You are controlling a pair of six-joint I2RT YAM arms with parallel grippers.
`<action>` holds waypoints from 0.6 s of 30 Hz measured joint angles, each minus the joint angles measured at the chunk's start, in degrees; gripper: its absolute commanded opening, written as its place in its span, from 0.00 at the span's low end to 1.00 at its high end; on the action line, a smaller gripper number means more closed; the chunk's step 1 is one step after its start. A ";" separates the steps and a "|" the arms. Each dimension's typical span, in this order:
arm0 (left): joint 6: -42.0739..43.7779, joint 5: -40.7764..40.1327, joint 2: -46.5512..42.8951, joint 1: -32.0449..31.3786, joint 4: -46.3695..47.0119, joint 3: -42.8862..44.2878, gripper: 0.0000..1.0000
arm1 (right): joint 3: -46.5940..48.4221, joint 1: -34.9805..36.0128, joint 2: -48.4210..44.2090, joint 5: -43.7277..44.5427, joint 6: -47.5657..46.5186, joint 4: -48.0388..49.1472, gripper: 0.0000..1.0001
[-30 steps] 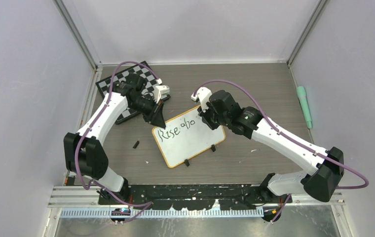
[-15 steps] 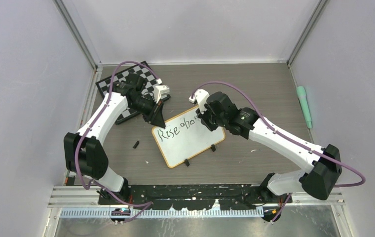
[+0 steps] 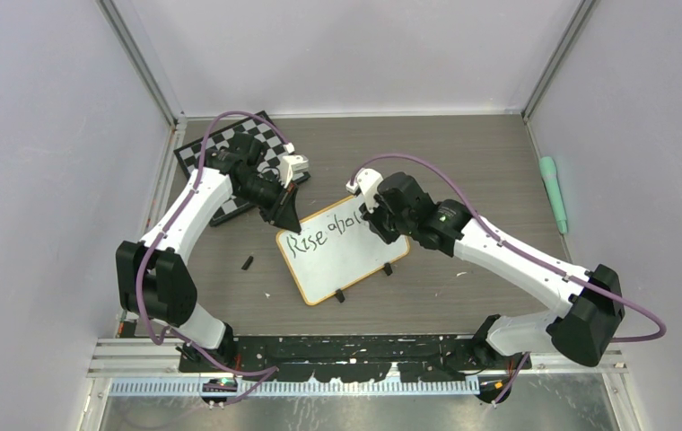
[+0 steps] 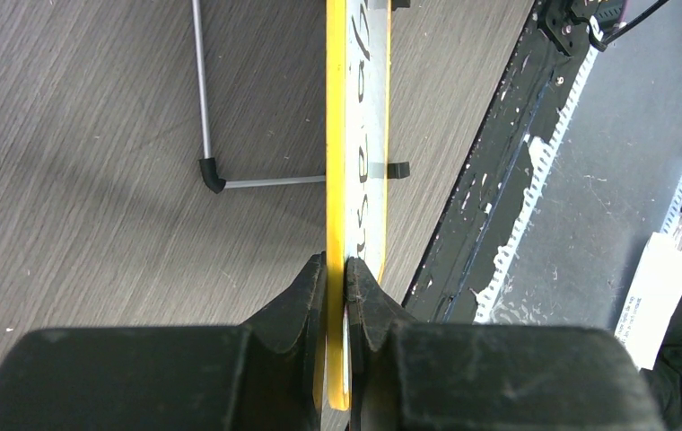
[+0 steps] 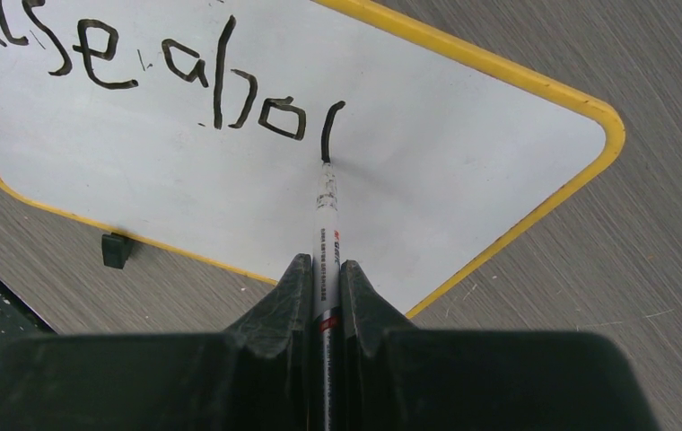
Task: Write a sentence on the whiteboard
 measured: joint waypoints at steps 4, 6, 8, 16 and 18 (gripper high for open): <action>0.00 0.02 0.00 0.00 0.00 0.00 0.01 | 1.25 -0.37 0.55 0.11 -0.04 -0.59 0.00; 0.00 -0.04 0.02 0.00 0.02 0.00 0.00 | 2.29 -0.79 0.98 0.24 -0.07 -0.66 0.00; 0.02 -0.04 0.07 0.00 0.04 0.00 0.00 | 3.26 -1.27 1.29 0.39 -0.09 -0.68 0.00; 0.00 0.13 0.09 0.00 -0.02 0.00 0.01 | 4.92 -2.10 1.51 -0.46 -0.13 -0.92 0.00; 0.02 0.26 0.09 0.00 -0.07 0.00 0.01 | 4.90 -2.10 1.40 -1.95 -0.09 -1.20 0.00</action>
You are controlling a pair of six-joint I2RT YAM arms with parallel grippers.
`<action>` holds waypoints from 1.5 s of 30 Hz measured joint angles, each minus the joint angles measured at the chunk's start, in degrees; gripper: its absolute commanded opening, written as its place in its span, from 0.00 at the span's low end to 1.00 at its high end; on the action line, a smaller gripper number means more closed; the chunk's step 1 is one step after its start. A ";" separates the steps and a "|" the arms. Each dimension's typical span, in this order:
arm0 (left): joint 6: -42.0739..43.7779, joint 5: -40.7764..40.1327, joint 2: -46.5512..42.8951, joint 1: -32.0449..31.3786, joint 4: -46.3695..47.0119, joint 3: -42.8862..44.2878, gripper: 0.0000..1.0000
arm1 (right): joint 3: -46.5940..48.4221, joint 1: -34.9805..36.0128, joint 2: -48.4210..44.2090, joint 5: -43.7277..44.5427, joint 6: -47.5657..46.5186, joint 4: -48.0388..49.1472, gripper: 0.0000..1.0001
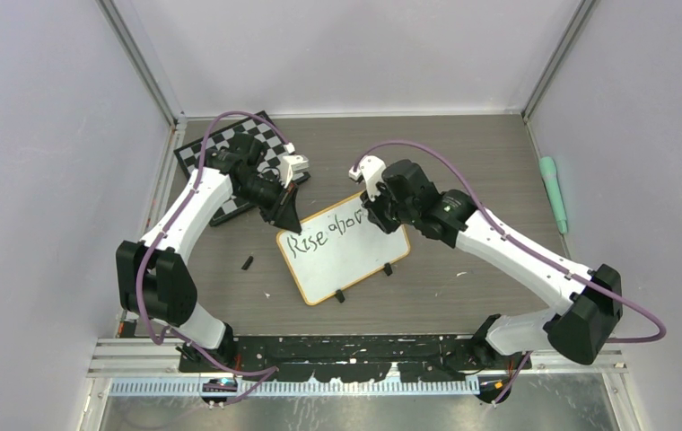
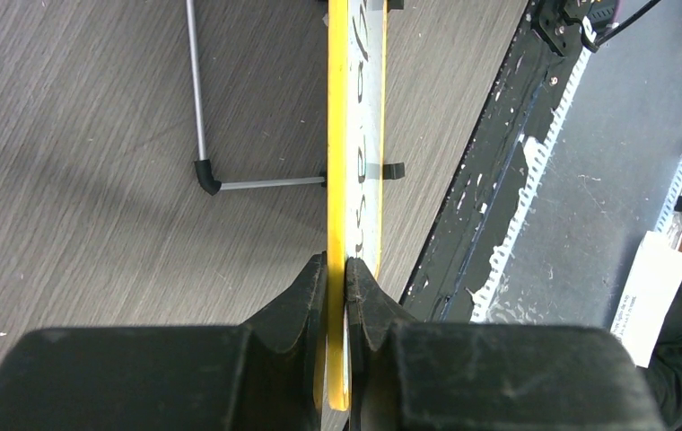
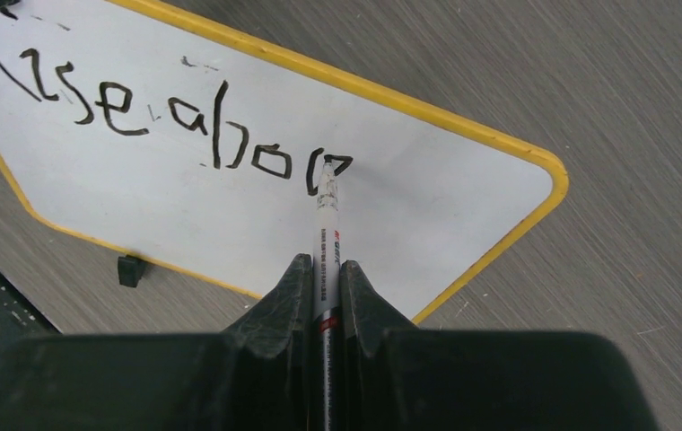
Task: Write a sentence on the whiteboard
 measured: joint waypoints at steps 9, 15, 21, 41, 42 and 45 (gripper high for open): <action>0.00 0.57 0.09 0.00 -0.17 0.04 0.01 | -2.95 -0.22 -3.93 -2.73 0.04 -0.55 0.00; -0.02 0.66 0.24 0.00 -0.33 0.17 0.01 | -3.98 -0.24 -3.37 -0.15 0.02 -0.42 0.00; 0.00 0.35 0.28 0.00 -0.24 0.17 0.00 | -3.98 -0.24 -1.73 1.73 0.00 -0.02 0.00; 0.00 0.33 0.87 -0.02 -0.81 0.74 0.01 | -1.44 -0.85 -1.20 5.31 -1.49 -0.04 0.00; 0.00 0.31 0.87 0.00 -0.81 0.74 0.00 | -1.36 -0.87 -1.05 5.14 -1.49 -0.04 0.00; 0.02 0.22 0.92 0.00 -0.79 0.74 0.01 | -1.25 -1.01 -0.68 3.91 -1.44 -0.07 0.00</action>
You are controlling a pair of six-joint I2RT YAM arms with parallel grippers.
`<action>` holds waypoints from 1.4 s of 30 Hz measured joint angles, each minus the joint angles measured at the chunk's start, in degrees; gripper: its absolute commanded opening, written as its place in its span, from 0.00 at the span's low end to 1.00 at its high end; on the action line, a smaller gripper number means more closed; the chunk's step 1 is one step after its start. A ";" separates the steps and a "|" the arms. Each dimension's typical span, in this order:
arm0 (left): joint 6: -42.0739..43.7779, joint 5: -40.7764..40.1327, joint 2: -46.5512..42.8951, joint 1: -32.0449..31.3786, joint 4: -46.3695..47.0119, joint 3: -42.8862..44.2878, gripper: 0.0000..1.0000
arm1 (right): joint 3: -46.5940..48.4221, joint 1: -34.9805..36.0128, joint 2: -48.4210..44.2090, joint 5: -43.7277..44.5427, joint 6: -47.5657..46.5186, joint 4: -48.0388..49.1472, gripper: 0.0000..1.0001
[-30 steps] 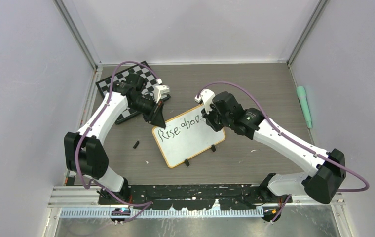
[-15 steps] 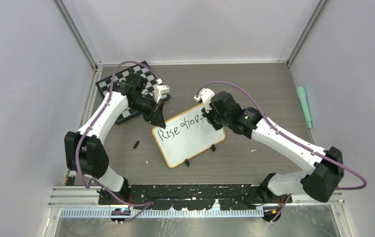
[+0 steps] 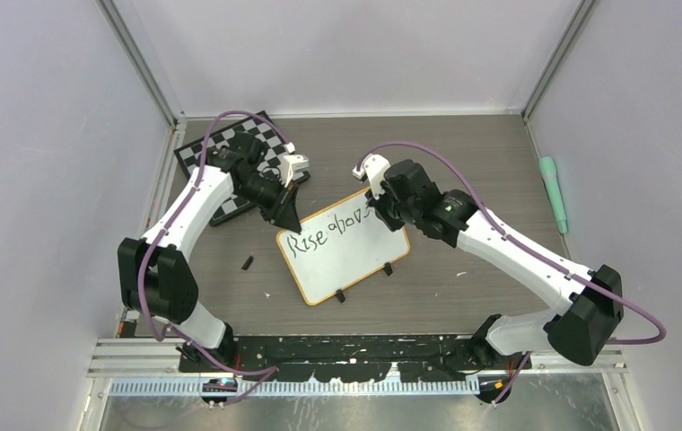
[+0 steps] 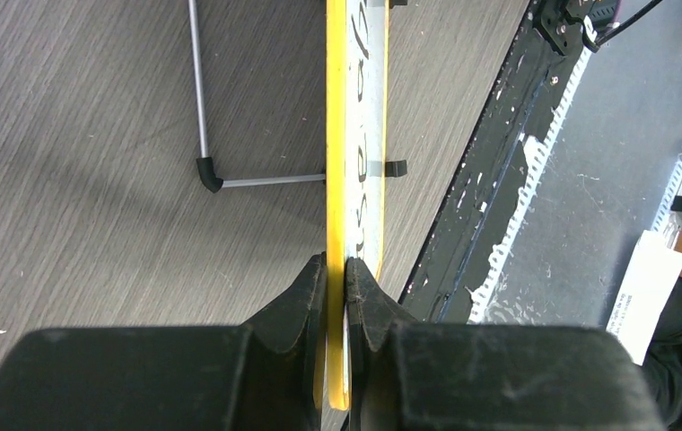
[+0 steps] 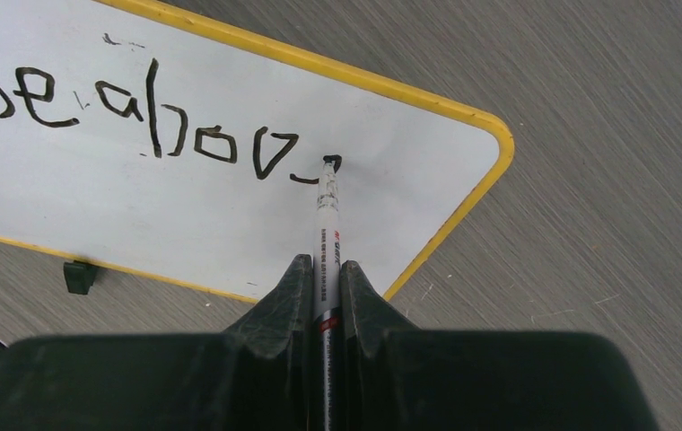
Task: Write a sentence on the whiteboard
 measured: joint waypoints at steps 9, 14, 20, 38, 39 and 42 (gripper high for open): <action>0.02 -0.09 0.09 0.00 -0.04 0.09 0.00 | -0.07 0.00 0.31 -3.10 0.26 -0.22 0.00; 0.11 -0.28 0.09 0.00 0.02 0.09 0.00 | -1.29 0.02 0.24 -3.52 0.24 -0.31 0.00; 0.17 -0.28 0.11 0.00 0.02 0.09 0.00 | -3.15 0.07 -0.46 -3.58 0.11 -1.77 0.00; 0.15 0.31 0.13 -0.02 -0.17 0.09 0.13 | -0.70 -0.39 -0.70 -0.66 -0.90 -3.34 0.00; 0.15 0.35 0.13 -0.02 -0.22 0.09 0.16 | -0.39 -0.46 -0.70 -1.01 -0.94 -3.54 0.00; 0.42 0.35 0.11 -0.02 -0.17 0.09 0.25 | 0.35 -0.48 -0.76 -2.69 -0.98 -4.63 0.00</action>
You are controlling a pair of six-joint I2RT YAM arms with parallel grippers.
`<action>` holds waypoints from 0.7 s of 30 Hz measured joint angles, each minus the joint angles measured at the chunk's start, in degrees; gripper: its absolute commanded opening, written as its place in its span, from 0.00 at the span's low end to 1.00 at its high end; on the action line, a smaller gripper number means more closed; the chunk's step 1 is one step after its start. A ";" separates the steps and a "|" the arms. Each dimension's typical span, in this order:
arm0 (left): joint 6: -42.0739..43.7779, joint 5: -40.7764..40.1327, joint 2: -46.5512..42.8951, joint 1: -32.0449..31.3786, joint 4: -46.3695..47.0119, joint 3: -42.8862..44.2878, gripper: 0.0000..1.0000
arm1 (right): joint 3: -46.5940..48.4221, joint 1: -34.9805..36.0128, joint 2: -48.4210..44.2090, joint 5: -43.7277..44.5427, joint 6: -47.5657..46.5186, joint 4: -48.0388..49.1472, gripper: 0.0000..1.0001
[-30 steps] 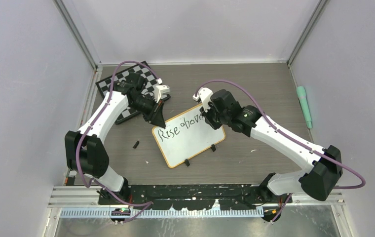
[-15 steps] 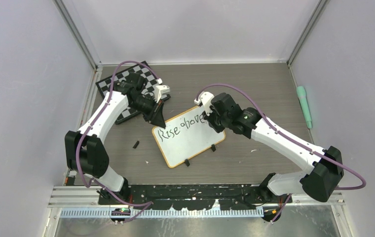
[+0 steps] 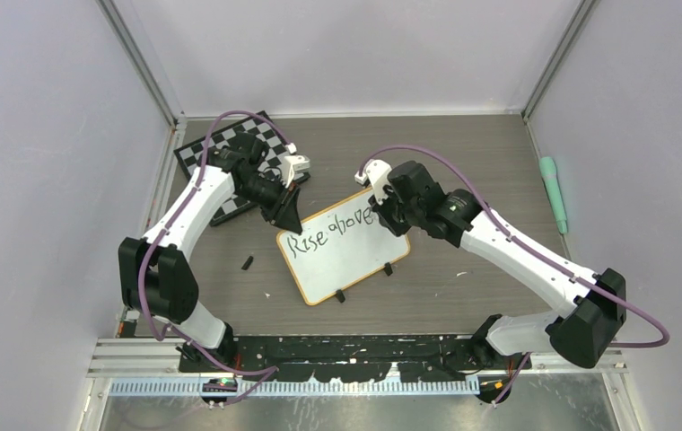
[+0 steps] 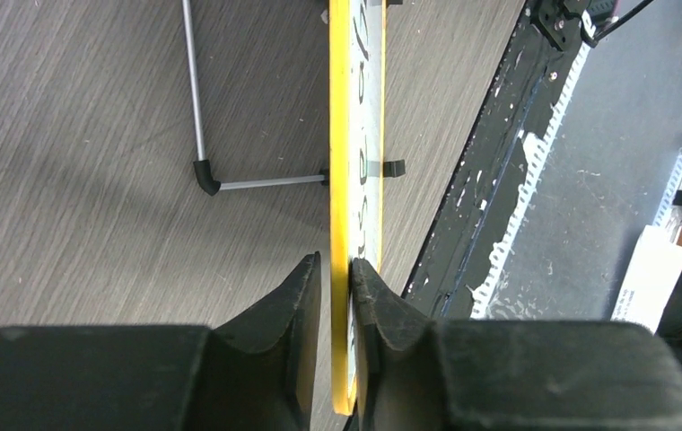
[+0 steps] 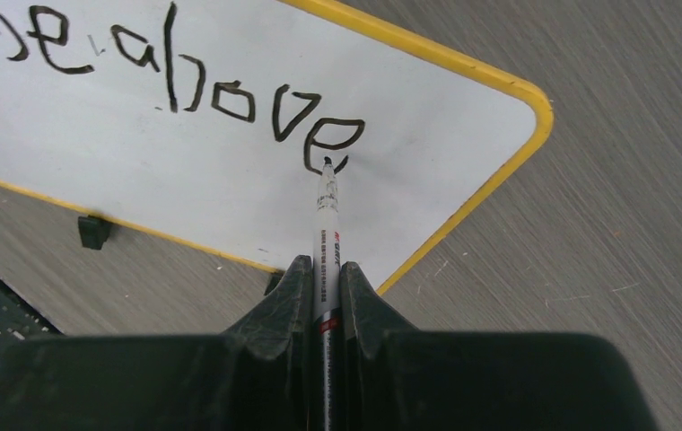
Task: Write a sentence on the whiteboard
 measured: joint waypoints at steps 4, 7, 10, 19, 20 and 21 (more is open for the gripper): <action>0.72 -0.31 0.02 -0.46 0.20 0.00 0.36 | 0.07 0.15 -0.83 -3.74 0.11 -1.31 0.00; 0.83 -0.33 0.00 -0.48 0.28 0.00 0.42 | 0.07 0.59 -1.42 -6.27 0.55 -1.46 0.00; 0.85 -0.37 0.00 -0.48 0.46 -0.11 0.46 | 0.07 1.20 -1.62 -8.63 1.25 -1.46 0.00; 0.76 0.22 -3.15 1.05 2.36 -4.17 0.61 | -3.63 3.69 -3.26 -14.19 3.78 -0.28 0.00; 0.63 0.37 -3.87 1.42 2.80 -4.81 0.61 | -4.09 3.89 -3.37 -14.53 3.98 -0.17 0.00; 0.44 0.63 -4.83 1.95 3.45 -5.68 0.61 | -4.48 4.02 -3.43 -14.93 4.11 -0.02 0.00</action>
